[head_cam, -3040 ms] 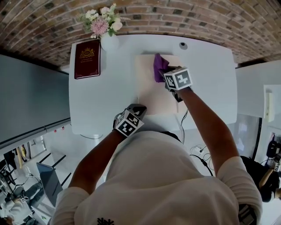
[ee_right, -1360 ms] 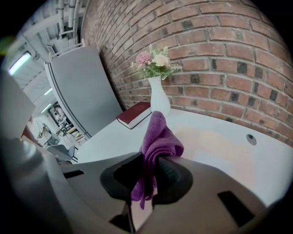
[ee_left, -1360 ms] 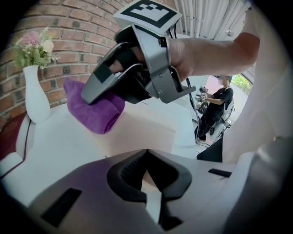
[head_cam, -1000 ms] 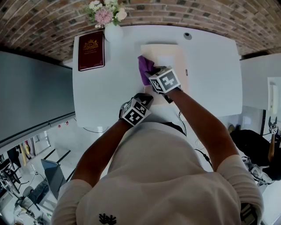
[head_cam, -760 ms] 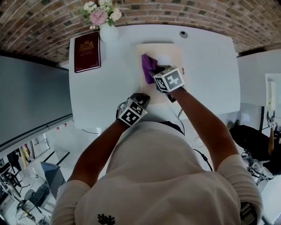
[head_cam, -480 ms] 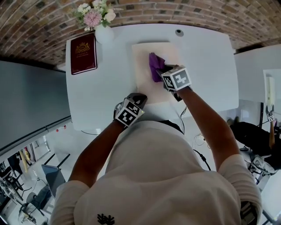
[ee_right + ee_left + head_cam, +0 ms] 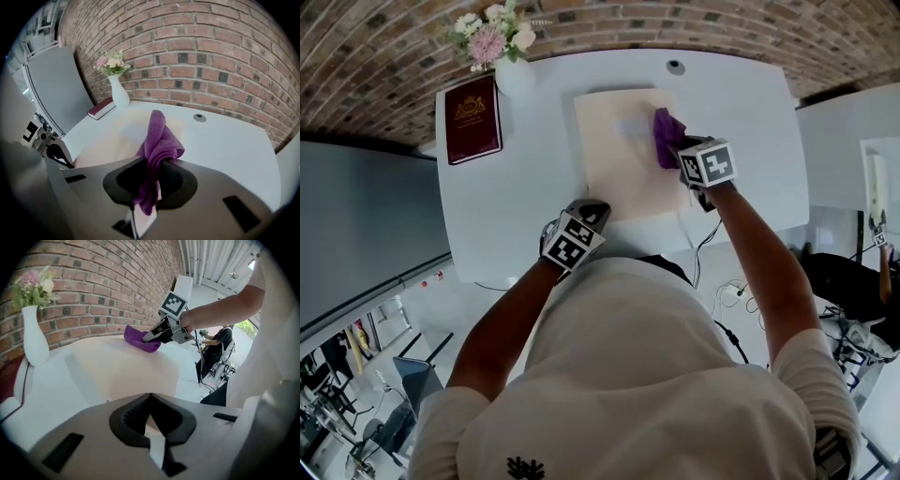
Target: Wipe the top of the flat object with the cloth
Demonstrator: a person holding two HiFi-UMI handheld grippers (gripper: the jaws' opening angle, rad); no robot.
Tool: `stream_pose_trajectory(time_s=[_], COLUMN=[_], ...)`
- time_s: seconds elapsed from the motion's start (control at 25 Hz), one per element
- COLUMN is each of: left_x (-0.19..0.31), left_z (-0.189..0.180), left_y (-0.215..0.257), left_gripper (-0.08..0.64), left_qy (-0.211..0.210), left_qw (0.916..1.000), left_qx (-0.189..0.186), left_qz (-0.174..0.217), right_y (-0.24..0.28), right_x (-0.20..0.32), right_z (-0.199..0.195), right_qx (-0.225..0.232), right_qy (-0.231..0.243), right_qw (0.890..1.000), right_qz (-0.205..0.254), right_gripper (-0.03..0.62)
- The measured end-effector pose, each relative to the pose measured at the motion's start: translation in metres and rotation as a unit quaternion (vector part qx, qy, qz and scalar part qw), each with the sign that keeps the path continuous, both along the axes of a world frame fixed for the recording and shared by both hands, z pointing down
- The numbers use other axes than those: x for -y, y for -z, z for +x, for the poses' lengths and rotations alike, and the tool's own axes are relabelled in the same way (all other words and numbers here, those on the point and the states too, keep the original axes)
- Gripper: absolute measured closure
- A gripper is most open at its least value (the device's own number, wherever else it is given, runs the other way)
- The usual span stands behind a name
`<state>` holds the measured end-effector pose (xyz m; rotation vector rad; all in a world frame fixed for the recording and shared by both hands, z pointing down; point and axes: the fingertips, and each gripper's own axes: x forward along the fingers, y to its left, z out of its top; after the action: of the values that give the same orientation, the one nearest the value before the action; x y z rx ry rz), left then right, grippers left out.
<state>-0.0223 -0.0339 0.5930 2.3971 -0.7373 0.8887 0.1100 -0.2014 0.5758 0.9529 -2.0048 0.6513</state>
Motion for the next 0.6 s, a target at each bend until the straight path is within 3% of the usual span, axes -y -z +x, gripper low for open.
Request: stream_pose_trajectory(time_s=[0.36, 0.6], left_x=[-0.002, -0.003], left_z=[0.002, 0.000], left_y=[-0.004, -0.006], left_gripper=[0.536, 0.536], left_qy=[-0.001, -0.003], left_qw=[1.0000, 1.0000], left_qx=[-0.001, -0.002], left_qz=[-0.002, -0.005], right_y=[0.002, 0.032], right_x=[0.006, -0.007], right_z=[0.034, -0.010], right_qx=[-0.049, 0.001], right_qy=[-0.004, 0.017], right_qw=[0.999, 0.999], right_qz=[0.023, 0.039], right_gripper=[0.508, 0.508])
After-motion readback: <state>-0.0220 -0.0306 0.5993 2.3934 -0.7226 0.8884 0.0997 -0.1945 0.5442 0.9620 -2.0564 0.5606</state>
